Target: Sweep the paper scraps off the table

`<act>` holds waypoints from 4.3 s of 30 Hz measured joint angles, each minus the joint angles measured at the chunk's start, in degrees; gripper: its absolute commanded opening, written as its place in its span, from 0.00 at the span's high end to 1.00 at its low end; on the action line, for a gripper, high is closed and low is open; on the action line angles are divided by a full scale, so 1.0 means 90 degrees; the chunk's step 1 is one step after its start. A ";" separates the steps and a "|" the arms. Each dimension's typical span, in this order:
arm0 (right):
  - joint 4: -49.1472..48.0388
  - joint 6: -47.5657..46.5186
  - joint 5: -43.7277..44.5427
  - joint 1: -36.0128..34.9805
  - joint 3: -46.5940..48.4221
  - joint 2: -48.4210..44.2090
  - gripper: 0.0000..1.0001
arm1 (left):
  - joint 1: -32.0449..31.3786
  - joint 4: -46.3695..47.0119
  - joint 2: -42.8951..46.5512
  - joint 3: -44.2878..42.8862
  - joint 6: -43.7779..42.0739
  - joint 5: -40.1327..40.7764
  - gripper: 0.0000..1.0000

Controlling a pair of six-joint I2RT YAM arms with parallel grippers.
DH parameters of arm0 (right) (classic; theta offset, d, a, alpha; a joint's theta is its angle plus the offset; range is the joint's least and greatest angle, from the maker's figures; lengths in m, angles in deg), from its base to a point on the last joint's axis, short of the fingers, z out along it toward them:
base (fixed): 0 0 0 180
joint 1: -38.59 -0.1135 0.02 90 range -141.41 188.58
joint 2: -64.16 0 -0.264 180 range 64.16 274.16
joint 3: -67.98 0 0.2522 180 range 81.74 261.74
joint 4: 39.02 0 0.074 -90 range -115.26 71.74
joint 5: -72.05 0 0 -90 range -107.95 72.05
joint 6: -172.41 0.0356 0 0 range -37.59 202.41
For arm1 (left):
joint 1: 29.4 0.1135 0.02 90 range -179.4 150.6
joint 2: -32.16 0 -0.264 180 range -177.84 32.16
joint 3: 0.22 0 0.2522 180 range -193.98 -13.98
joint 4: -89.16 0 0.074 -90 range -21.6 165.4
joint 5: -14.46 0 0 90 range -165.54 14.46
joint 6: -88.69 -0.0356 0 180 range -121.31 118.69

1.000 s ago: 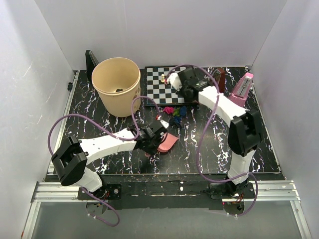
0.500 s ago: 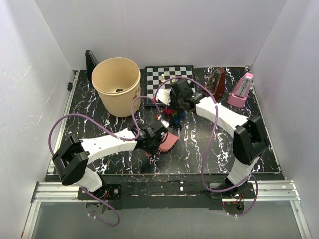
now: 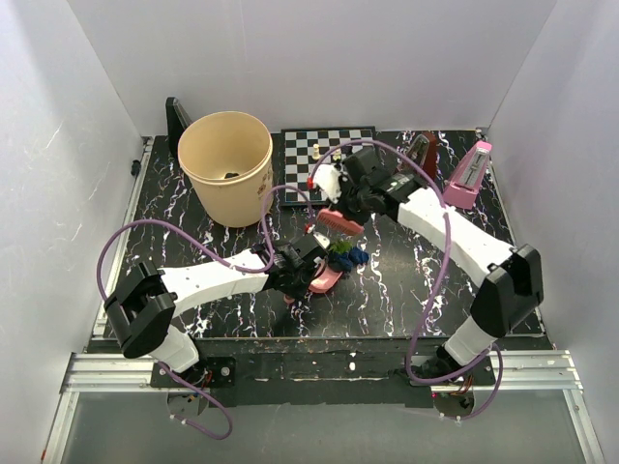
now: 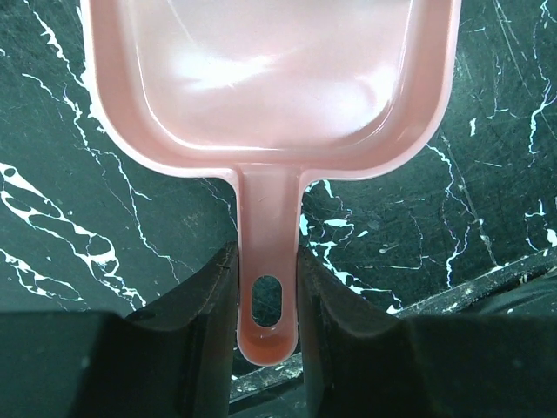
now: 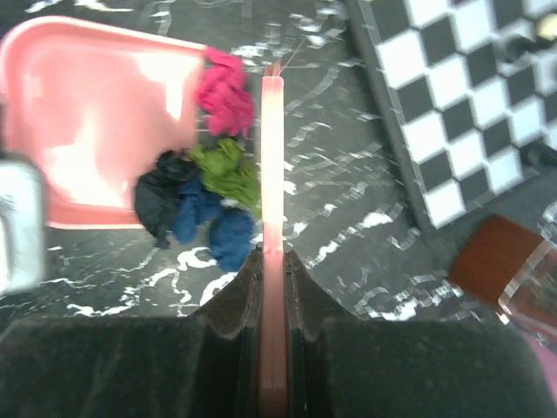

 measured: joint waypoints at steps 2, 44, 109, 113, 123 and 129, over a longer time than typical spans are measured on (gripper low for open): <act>0.0032 0.0253 0.0289 0.0148 0.0097 -0.0197 0.99 | 0.0000 0.0000 0.0000 0.0000 0.0000 0.0010 1.00; 0.1792 0.2924 0.0090 0.0066 0.1260 -0.0359 0.99 | -0.0063 0.0301 0.0051 0.0313 0.0012 0.0202 1.00; -0.0901 0.3806 -0.1154 0.1010 0.1200 0.1421 0.99 | -0.0039 0.0568 0.0578 0.1073 0.0797 0.0639 1.00; -0.0928 0.3728 -0.1591 0.0998 0.0984 0.1396 0.99 | -0.0039 0.0568 0.0578 0.1073 0.0797 0.0665 1.00; -0.0393 0.3361 -0.2650 0.0874 0.0661 0.1032 0.99 | -0.0039 0.0571 0.0578 0.1073 0.0794 0.0675 1.00; -0.0333 0.3502 -0.3028 0.1112 0.0440 -0.0007 0.99 | -0.0039 0.0580 0.0578 0.1078 0.0789 0.0741 1.00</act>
